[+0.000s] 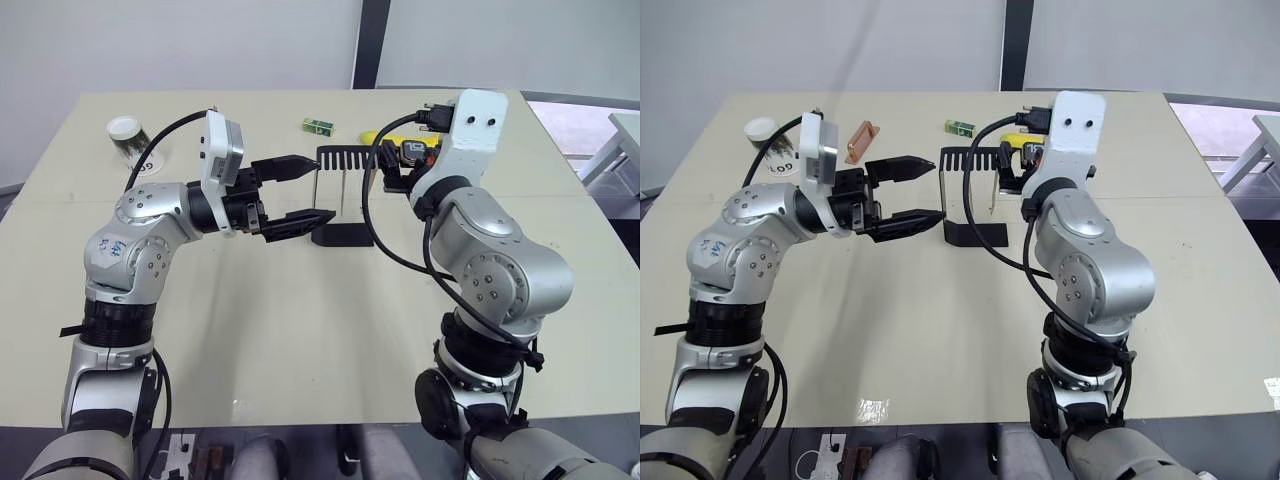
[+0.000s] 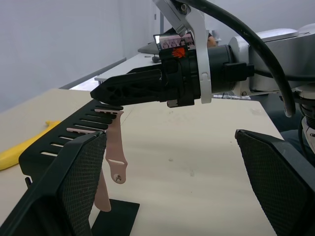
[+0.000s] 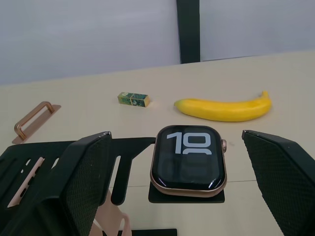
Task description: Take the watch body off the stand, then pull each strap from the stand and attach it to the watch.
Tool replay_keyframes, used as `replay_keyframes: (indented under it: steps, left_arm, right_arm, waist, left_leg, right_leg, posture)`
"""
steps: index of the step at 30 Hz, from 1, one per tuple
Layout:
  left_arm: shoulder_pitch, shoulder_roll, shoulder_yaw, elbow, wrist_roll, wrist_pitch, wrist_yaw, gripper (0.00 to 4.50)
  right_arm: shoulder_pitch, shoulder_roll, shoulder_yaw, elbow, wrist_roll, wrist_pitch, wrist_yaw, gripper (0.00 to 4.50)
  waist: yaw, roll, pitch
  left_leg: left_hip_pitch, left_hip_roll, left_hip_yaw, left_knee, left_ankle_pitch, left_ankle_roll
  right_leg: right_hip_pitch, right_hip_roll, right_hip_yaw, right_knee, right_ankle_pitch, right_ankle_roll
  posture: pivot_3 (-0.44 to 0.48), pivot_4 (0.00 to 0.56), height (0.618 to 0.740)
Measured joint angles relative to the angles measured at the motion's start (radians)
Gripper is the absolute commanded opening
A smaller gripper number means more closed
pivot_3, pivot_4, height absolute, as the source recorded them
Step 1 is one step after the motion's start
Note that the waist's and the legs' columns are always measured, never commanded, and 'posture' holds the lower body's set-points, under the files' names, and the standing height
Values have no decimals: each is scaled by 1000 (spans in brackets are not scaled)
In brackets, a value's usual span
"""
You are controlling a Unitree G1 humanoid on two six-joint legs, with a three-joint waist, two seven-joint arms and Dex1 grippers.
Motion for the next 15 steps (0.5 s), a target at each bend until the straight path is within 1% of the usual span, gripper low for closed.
replay_keyframes:
  steps: [9,12,13,15]
  left_arm:
    - [1,0,1,-3,0,0,5,4483]
    - [2,0,1,-6,0,0,5,4500]
    - [2,0,1,-6,0,0,6,4500]
    - [3,0,2,-6,0,0,6,4500]
  right_arm:
    - [0,-12,-4,15,-2,-21,0,4500]
    - [0,-12,-5,15,-2,-23,0,3637]
    - [0,-12,-4,15,-2,-23,0,3222]
    - [0,-13,-4,15,-2,-23,3,3222]
  waist:
    - [0,0,0]
    - [0,0,0]
    - [0,0,0]
    - [0,0,0]
  left_leg:
    - [0,0,0,0,0,0]
    - [0,0,0,0,0,0]
    - [0,0,0,0,0,0]
    - [0,0,0,0,0,0]
  right_leg:
    - [0,0,0,0,0,0]
    - [0,0,0,0,0,0]
    - [0,0,0,0,0,0]
    - [0,0,0,0,0,0]
  posture:
    - [0,150,740]
    - [0,150,740]
    - [0,150,740]
    - [0,150,740]
